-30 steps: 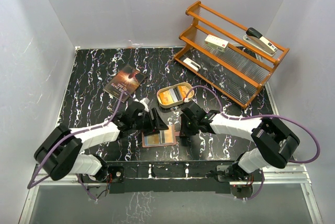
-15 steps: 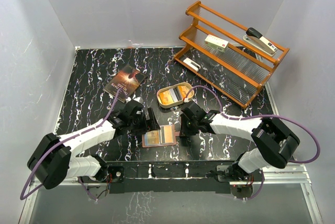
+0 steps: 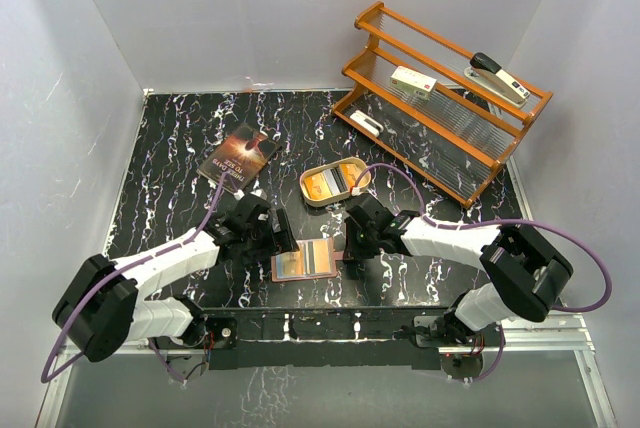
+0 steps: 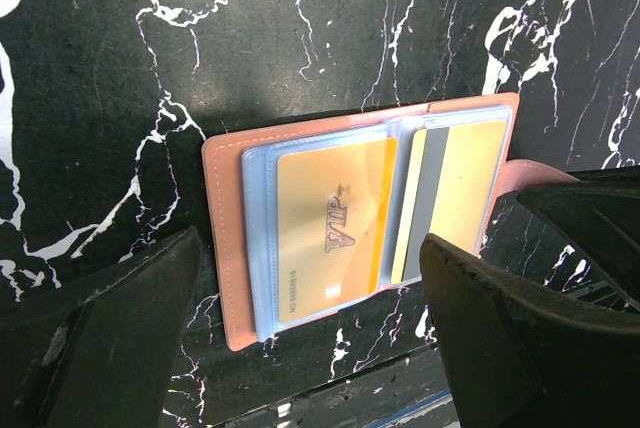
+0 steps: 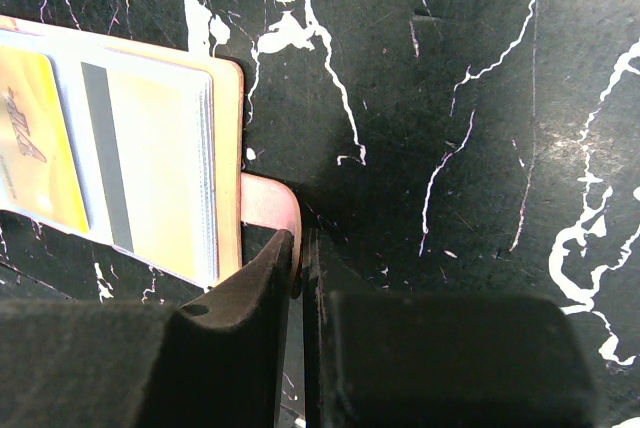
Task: Put the credit cards into the card holder
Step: Close the card holder at the center of the board.
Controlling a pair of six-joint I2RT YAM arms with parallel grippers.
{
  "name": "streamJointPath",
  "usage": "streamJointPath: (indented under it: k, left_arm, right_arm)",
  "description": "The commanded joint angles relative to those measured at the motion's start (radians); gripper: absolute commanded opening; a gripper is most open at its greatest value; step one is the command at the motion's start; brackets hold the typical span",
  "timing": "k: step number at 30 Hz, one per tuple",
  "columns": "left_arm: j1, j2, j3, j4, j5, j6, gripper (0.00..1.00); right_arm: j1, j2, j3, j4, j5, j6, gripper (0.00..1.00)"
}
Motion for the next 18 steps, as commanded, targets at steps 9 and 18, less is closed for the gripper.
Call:
streamJointPath:
  k: [9, 18]
  left_arm:
    - [0.006, 0.010, -0.015, 0.032, 0.027, -0.013, 0.88]
    - [0.007, -0.058, -0.031, 0.155, 0.157, -0.089, 0.80]
  right_arm:
    - [0.005, 0.002, -0.002, 0.013, 0.020, -0.020, 0.05]
    - [0.008, 0.007, -0.003, 0.023, 0.012, -0.019, 0.05]
